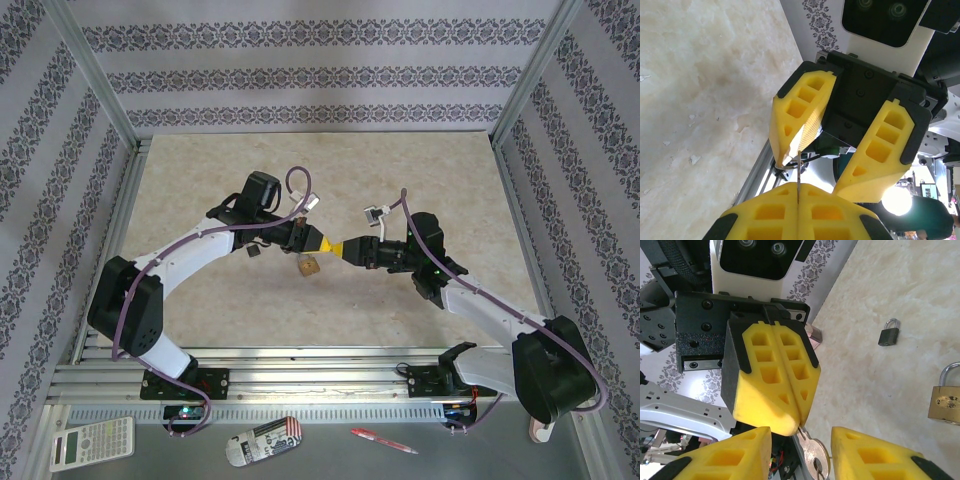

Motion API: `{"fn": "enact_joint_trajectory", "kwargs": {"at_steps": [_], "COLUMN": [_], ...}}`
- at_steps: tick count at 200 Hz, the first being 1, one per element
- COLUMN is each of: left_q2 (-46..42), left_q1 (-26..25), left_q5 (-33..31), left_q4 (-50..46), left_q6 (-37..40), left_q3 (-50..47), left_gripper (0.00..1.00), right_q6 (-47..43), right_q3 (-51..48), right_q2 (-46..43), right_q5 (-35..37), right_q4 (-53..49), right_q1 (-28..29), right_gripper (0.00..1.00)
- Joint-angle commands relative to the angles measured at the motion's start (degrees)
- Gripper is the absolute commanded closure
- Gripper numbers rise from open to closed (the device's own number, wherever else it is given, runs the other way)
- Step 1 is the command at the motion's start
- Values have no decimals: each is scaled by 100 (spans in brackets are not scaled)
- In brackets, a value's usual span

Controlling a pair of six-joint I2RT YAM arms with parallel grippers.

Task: Unlock with the key

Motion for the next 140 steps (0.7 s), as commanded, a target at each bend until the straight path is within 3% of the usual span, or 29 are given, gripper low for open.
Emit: {"fn": "enact_joint_trajectory", "kwargs": {"at_steps": [1,42,140], "left_q2": [-138,-68,-6], "left_q1": [-54,-58,-53], "left_q5": [137,135,148], "left_q4": [368,458,504], "left_q6": [-102,-150,-151], "left_q3": [-54,-71,-164], "left_gripper": [100,100,100], "right_q6": [59,135,157], "right_q3": [-102,-216,-315], "right_q2": [67,54,-143], "right_q5": [-22,-48,84], "right_q4": [337,507,496], "right_q1": [84,132,120], "right_gripper": [66,70,92]}}
